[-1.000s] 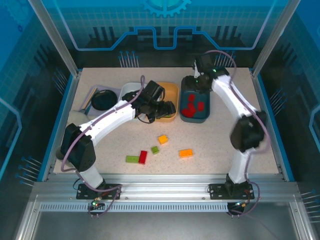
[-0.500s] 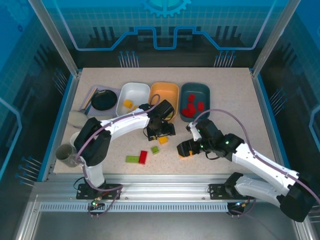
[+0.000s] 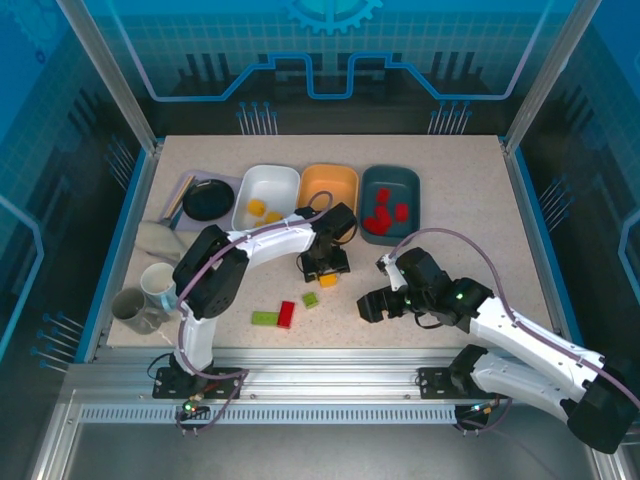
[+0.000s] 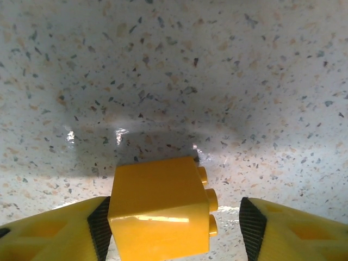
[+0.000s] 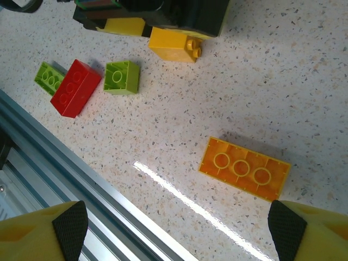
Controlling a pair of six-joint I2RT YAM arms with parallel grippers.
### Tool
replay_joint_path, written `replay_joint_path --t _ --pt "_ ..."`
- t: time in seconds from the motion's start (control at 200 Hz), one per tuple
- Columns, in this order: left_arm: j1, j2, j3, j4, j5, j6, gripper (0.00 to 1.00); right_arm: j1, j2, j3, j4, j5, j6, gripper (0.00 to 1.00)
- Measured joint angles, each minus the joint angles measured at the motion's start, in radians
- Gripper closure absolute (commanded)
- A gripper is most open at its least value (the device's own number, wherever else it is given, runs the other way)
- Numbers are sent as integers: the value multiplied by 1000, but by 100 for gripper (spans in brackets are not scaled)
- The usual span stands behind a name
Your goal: Sort the legos into containers by color
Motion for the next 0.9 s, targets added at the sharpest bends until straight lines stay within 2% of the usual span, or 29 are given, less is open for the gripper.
replay_joint_path --t 0.18,0.345,0.47,0.755,0.9 --pt "-16 24 10 -17 -14 -10 42 -6 -2 -13 27 6 7 11" --pt "-31 48 29 -18 -19 -15 58 -24 -47 -51 77 11 29 11" --pt "-36 48 34 -22 -31 -11 63 -36 -108 -95 127 15 46 11" --pt "-39 21 44 -57 -70 1 64 -42 -282 -190 219 27 67 11" --pt "-20 -61 93 -100 -94 33 64 -43 -275 -182 291 38 48 11"
